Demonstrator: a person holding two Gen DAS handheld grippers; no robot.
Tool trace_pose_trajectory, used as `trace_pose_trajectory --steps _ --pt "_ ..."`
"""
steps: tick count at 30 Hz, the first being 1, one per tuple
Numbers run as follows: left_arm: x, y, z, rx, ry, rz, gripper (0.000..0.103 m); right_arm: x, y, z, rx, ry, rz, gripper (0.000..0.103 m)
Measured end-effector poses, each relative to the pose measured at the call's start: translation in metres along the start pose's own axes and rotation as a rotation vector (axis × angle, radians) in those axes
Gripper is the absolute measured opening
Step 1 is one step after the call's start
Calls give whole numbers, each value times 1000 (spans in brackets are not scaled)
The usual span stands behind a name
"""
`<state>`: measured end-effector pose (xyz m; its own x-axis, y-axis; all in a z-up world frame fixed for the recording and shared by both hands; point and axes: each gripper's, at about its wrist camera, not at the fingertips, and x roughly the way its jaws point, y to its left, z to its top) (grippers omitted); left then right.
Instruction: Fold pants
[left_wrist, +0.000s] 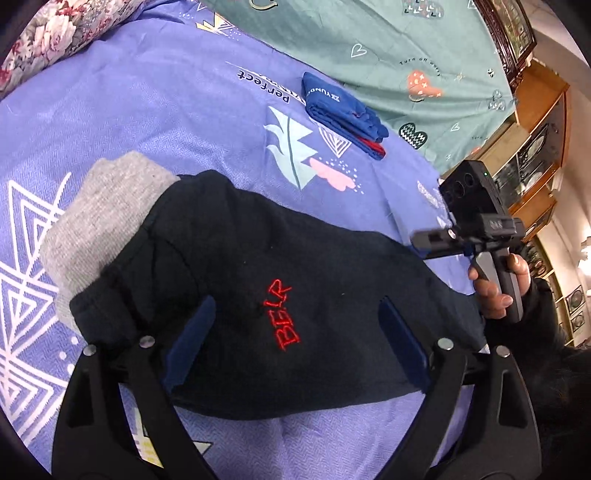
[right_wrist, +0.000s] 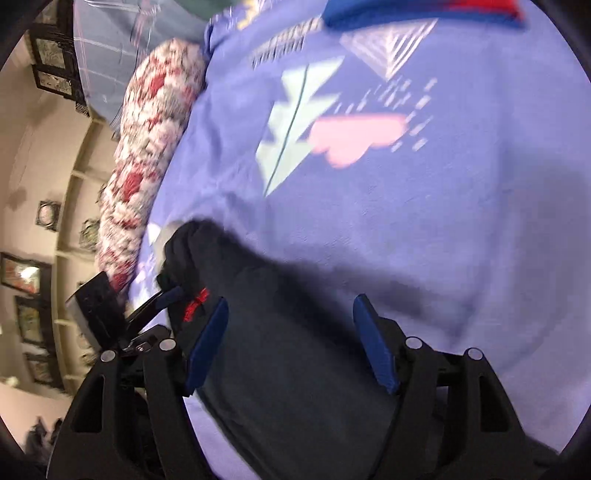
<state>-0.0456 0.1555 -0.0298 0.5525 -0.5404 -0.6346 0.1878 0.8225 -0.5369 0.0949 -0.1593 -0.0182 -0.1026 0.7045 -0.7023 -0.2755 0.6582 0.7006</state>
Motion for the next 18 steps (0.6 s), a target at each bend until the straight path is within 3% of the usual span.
trace_pose_trajectory --steps 1,4,5,9,12,14,18 --pt "1 0 1 -2 0 -3 91 1 6 -5 -18 31 22 73" --pt "2 1 1 -8 1 -17 92 4 16 -17 -19 145 217 82" --pt "2 1 2 -10 1 -21 92 3 19 -21 -23 156 237 82" --pt "2 0 1 -8 2 -20 92 10 15 -24 1 195 220 82" --pt "2 -1 1 -5 1 -15 92 19 6 -14 40 144 147 81" --pt "3 -2 1 1 4 -6 92 20 6 -3 42 97 161 78" --pt "6 -7 0 24 13 27 92 22 0 13 27 1 154 54"
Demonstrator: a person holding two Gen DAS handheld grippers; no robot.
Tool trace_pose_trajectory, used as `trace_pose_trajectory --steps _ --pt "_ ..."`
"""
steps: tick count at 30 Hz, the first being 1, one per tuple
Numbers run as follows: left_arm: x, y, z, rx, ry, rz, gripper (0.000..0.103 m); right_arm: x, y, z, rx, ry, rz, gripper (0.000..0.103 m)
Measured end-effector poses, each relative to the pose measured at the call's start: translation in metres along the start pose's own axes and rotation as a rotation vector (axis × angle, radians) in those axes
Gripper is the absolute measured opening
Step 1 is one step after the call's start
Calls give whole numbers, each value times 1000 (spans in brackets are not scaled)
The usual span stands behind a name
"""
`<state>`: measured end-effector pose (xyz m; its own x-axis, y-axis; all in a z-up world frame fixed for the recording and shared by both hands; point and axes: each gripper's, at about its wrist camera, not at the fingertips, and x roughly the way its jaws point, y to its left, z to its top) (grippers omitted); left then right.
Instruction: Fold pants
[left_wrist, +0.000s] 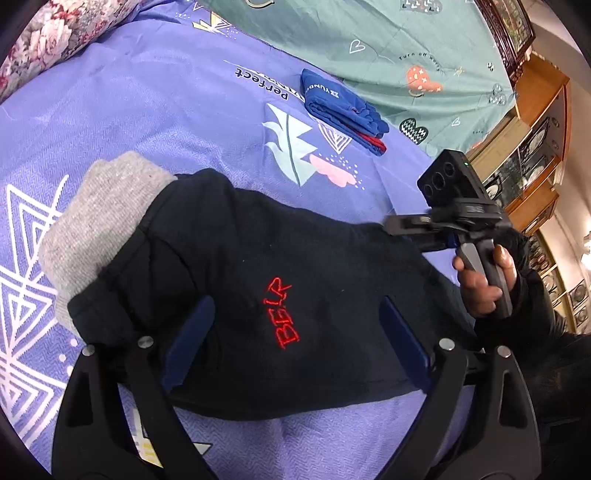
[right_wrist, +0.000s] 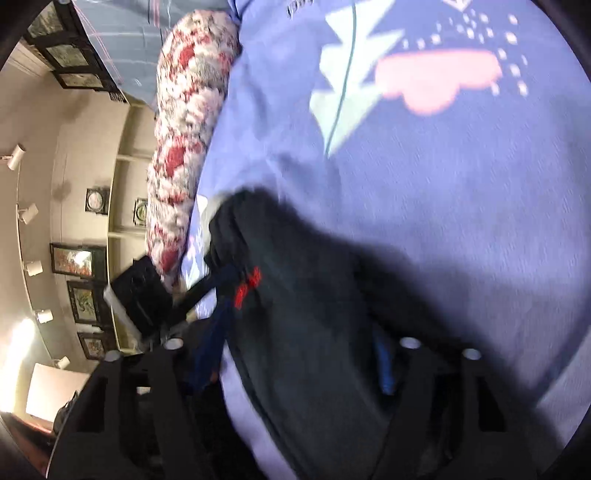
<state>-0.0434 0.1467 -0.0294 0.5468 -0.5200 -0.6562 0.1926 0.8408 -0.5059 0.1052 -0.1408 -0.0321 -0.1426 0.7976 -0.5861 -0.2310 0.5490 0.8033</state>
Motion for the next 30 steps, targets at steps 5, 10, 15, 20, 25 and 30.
trace_pose_trajectory --steps 5,10,15,20,25,30 --pt "3 -1 1 7 13 14 92 -9 -26 0 19 -67 -34 9" --pt "2 -1 1 10 14 21 92 -55 -21 5 -12 -257 -228 11" --pt "-13 -17 4 19 -25 -11 92 -66 30 -36 -139 -222 -254 20" --pt "2 -54 0 178 21 42 101 -31 19 -74 -96 -201 -448 36" --pt "14 -30 6 66 38 55 101 -59 10 -93 -91 -349 -476 24" --pt "14 -22 7 30 28 50 101 -131 19 -119 -203 -463 -666 62"
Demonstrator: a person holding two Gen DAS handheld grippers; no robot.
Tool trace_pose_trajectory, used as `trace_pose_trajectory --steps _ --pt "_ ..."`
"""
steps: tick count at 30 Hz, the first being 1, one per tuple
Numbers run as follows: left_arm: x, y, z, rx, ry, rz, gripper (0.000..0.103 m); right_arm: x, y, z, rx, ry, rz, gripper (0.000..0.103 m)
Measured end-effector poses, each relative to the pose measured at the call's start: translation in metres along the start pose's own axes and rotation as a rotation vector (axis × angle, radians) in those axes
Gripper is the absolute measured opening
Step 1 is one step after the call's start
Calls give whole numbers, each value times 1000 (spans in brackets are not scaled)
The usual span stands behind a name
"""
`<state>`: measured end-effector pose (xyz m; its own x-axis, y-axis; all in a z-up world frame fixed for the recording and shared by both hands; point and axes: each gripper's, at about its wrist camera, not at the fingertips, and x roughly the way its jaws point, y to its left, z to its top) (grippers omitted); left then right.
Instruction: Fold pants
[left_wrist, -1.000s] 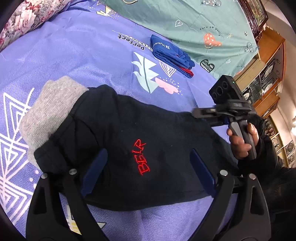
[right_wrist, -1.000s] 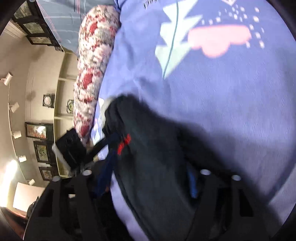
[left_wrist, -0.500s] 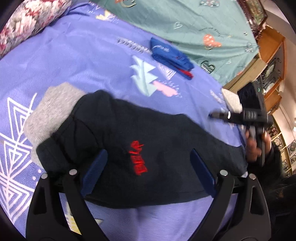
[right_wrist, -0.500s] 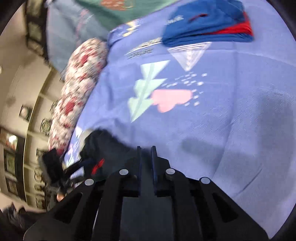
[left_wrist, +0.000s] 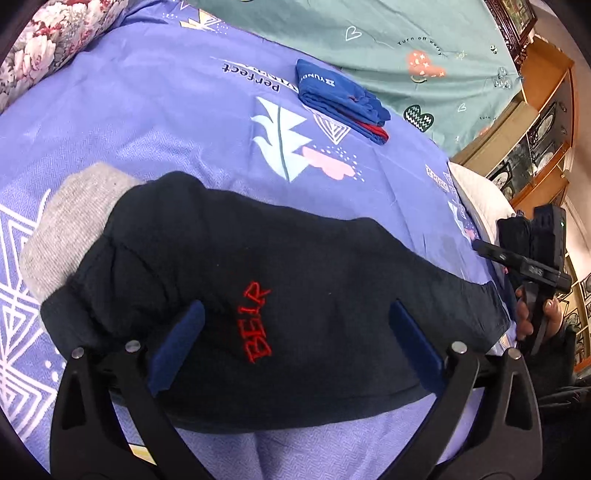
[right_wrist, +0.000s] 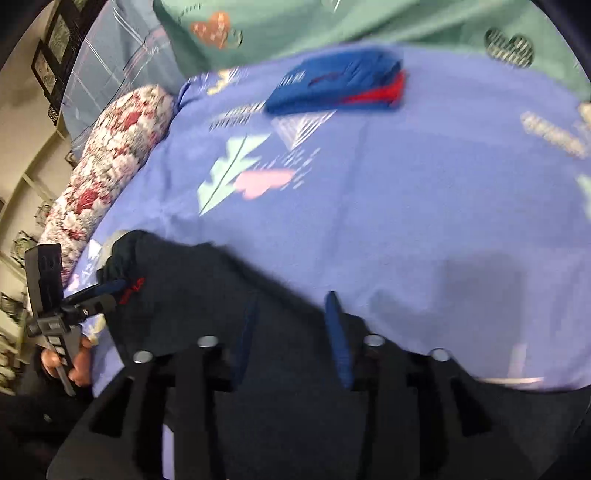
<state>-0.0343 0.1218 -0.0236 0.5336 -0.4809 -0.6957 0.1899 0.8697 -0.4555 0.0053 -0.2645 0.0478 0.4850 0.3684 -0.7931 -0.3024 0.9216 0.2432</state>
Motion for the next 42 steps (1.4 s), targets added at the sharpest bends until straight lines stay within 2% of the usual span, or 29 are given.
trace_pose_trajectory --steps 1,5,8,10,11,12,17,18,19,23,26,28,30,32,34,37,40,42 --pt "0 0 0 1 0 4 101 -5 -5 0 -45 14 -14 70" --pt "2 -1 -1 4 3 13 101 5 -5 -1 -184 79 -1 70" --pt "3 -2 -1 14 5 24 101 33 16 -5 -310 132 -23 70" --pt "4 -3 -2 20 6 31 101 55 22 -7 -344 178 -48 69" --pt "3 -4 -2 22 6 34 101 69 22 -8 -333 225 -46 66" --pt "4 -3 -3 23 7 38 101 83 20 -10 -311 279 -23 34" --pt "3 -2 -2 16 3 30 101 72 30 -7 -341 240 -36 12" --pt "2 -3 -2 12 0 32 101 67 29 -4 -334 216 -51 1" --pt "1 -3 -1 10 -5 35 101 63 27 0 -323 191 -84 0" --pt "-2 -1 1 -13 -13 32 101 56 13 6 -249 174 -58 0" --pt "-6 -2 2 -11 -25 33 101 30 -15 0 -128 129 -63 3" --pt "-8 -2 3 -14 -36 27 101 -3 -47 -10 0 63 -102 37" --pt "-6 -1 5 -23 -42 12 101 -54 -94 -34 193 -17 -175 44" --pt "-2 -1 6 -24 -40 9 101 -100 -140 -71 390 -53 -252 45" --pt "1 -1 6 -23 -34 8 101 -137 -172 -116 553 -61 -316 52" --pt "1 0 6 -24 -33 -7 101 -158 -182 -163 657 -47 -339 52" --pt "2 2 6 -34 -30 -21 101 -152 -178 -181 688 -43 -267 53" --pt "2 2 5 -33 -33 -26 101 -141 -173 -183 677 -21 -262 53"
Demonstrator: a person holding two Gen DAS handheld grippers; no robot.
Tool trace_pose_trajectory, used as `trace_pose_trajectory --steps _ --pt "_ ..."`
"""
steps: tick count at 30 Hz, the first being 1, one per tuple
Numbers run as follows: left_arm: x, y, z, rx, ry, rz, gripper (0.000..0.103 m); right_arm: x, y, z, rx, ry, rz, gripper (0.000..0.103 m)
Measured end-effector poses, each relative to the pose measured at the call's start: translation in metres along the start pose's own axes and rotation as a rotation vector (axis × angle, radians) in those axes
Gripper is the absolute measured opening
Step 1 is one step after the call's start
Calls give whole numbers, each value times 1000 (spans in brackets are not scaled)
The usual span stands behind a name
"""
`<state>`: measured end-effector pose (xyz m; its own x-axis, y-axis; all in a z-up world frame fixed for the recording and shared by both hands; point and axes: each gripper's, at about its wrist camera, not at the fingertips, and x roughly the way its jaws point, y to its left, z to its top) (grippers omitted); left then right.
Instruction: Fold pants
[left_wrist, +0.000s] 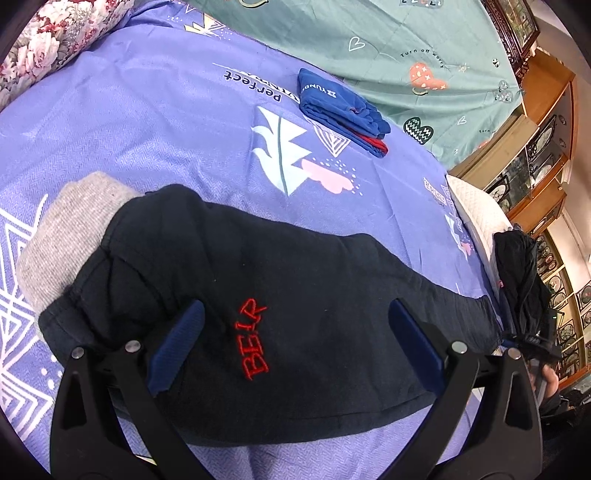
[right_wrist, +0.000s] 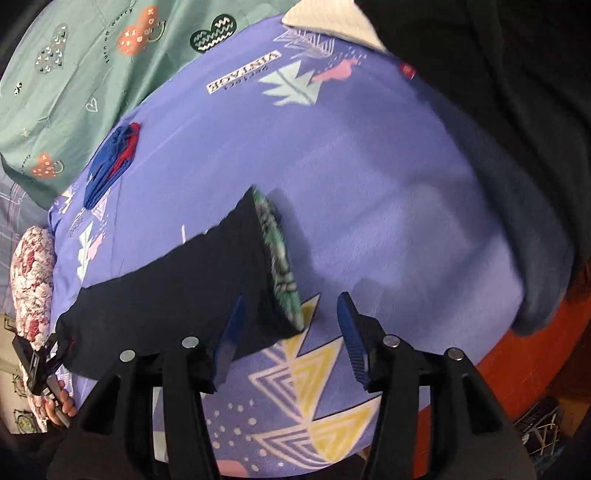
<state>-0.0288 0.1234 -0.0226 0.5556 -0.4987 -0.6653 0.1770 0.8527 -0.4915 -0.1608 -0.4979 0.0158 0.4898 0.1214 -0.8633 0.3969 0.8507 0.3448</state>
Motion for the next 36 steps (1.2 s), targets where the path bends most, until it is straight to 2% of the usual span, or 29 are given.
trace_pose_trajectory --steps 2,3,4,6,7,9,10,12,14,18,19,22,23,24,25,27,28,29,31,34,36 --pt "-1 0 -1 5 -3 -7 101 13 5 -5 -27 22 -47 53" --pt "-1 0 -2 5 -6 -12 101 15 9 -6 -48 7 -74 54" --pt "-2 1 -2 2 -8 -16 101 16 12 -7 -54 2 -83 58" --pt "-3 3 -2 -7 -16 -32 101 20 22 -7 -64 -3 -84 60" --pt "-4 4 -2 -12 -19 -40 101 24 29 -9 -84 7 -67 47" --pt "-5 6 -3 -17 -25 -55 101 25 37 -14 -131 -16 -109 40" --pt "-6 6 -3 -18 -28 -62 101 25 39 -14 -124 -7 -60 20" --pt "-8 8 -3 -25 -36 -80 101 14 43 -12 -107 -53 -41 20" --pt "-8 9 -3 -28 -40 -91 101 -6 62 -8 -126 -121 15 20" --pt "-11 10 -4 -34 -52 -107 101 -29 158 -12 -344 -172 125 20" --pt "-12 10 -4 -36 -56 -112 101 -28 196 -20 -436 -161 172 20" --pt "-16 15 -4 -56 -76 -123 101 -2 272 -46 -613 -77 257 21" --pt "-17 17 -4 -67 -83 -128 101 20 296 -61 -677 -12 267 22" --pt "-18 19 -4 -79 -87 -134 101 47 315 -78 -735 77 261 29" --pt "-18 21 -4 -86 -89 -137 101 75 326 -97 -787 155 232 40" --pt "-18 25 -4 -104 -86 -154 101 107 330 -118 -857 239 155 43" --pt "-19 27 -4 -110 -86 -163 101 98 333 -123 -892 202 162 45" --pt "-19 28 -4 -117 -90 -173 101 92 333 -122 -898 206 179 46" --pt "-17 30 -2 -125 -91 -183 101 66 330 -112 -867 175 255 49" --pt "-16 30 -1 -130 -88 -186 101 43 327 -103 -860 103 254 51" --pt "-16 30 -1 -132 -90 -186 101 53 325 -95 -846 115 241 51"
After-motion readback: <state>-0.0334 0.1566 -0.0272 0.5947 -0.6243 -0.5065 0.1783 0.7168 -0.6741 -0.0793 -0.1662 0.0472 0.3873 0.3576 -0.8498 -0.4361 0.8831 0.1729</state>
